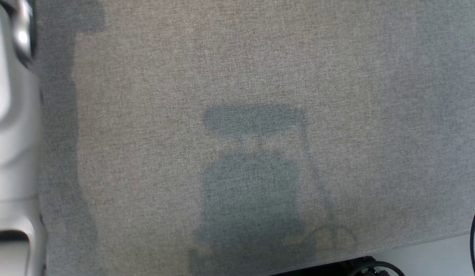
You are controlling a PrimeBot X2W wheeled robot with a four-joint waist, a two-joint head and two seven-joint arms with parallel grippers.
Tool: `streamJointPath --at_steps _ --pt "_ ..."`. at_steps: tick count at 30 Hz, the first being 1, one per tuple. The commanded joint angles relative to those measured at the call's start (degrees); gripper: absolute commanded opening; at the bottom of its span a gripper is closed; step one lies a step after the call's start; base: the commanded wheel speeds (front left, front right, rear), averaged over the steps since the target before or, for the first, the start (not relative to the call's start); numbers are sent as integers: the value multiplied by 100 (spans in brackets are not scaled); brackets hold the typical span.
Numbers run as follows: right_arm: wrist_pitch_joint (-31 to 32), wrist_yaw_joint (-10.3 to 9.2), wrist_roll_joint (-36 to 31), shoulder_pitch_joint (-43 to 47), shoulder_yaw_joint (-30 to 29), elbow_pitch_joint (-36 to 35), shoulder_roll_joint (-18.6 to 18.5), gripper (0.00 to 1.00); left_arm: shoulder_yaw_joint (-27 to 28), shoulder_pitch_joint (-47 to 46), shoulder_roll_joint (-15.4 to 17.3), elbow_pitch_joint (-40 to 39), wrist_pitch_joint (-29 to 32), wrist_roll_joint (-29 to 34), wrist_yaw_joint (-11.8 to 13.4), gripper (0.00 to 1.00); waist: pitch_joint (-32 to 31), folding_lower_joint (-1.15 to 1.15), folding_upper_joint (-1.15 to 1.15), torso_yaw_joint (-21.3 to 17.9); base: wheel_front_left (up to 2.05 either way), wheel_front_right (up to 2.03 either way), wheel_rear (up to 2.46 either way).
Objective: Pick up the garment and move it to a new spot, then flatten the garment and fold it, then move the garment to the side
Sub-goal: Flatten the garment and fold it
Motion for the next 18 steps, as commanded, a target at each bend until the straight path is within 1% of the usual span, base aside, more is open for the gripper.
streamJointPath --at_steps 1,3,4,5,9,15,16,18 --pt "-10 -11 114 656 -73 -264 30 0 81 649 -95 -104 6 -146 61 0 -66 -1 -2 -1 0 0 0" --pt "-10 -11 272 1432 -200 -440 189 0 210 1316 -270 -203 5 -337 116 0 -222 -1 -2 24 0 0 0" --pt "-10 -11 257 1823 -146 -495 235 0 289 1670 -363 -249 4 -404 143 0 -340 -1 -2 32 0 0 0" --pt "-10 -11 302 2141 -167 -539 305 0 295 2004 -428 -243 4 -405 91 0 -438 -1 -2 44 0 0 0" --pt "-10 -11 445 3255 -127 -437 544 0 547 3233 -733 -213 9 -507 82 0 -943 -1 -2 62 0 0 0" --pt "-10 -11 515 4374 -120 -128 850 0 921 4351 -1011 -192 10 -473 -23 0 -1761 -1 -2 39 0 0 0" --pt "-10 -11 469 4689 -75 -44 931 0 1026 4705 -1081 -179 9 -438 -47 0 -2040 -1 -2 14 0 0 0" --pt "-10 -11 446 4996 -5 39 999 0 1153 5058 -1128 -195 9 -443 -51 0 -2325 -1 -2 -14 0 0 0"
